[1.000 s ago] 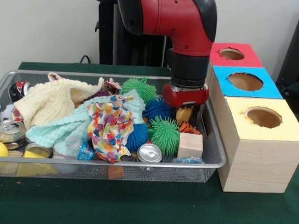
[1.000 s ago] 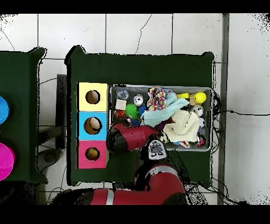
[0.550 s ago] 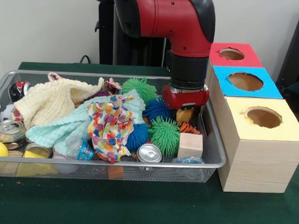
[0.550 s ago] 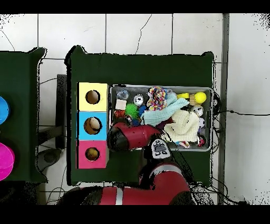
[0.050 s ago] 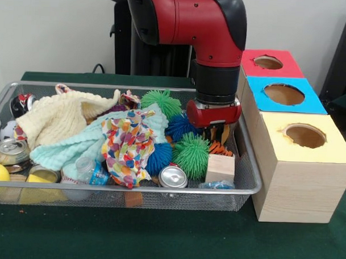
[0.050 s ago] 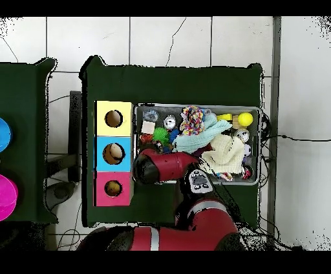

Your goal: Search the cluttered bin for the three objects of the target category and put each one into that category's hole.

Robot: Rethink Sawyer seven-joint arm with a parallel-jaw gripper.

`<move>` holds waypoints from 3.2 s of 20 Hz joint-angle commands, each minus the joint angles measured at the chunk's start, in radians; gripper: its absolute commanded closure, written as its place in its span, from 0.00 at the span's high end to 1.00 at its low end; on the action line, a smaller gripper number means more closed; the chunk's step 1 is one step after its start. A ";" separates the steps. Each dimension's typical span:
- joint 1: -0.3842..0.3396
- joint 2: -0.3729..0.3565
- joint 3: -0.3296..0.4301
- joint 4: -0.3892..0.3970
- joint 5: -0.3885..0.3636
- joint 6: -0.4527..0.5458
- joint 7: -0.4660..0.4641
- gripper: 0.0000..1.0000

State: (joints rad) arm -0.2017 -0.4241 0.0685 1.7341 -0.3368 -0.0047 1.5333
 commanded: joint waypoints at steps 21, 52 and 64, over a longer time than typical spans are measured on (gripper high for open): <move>-0.037 -0.163 0.016 -0.029 -0.011 0.193 0.047 0.00; 0.098 -0.523 -0.039 0.247 0.146 0.566 0.213 0.00; 0.308 -0.426 -0.212 0.235 0.208 0.538 0.366 0.00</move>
State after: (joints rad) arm 0.0427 -0.9302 -0.0433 1.9112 -0.1650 0.4412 1.5403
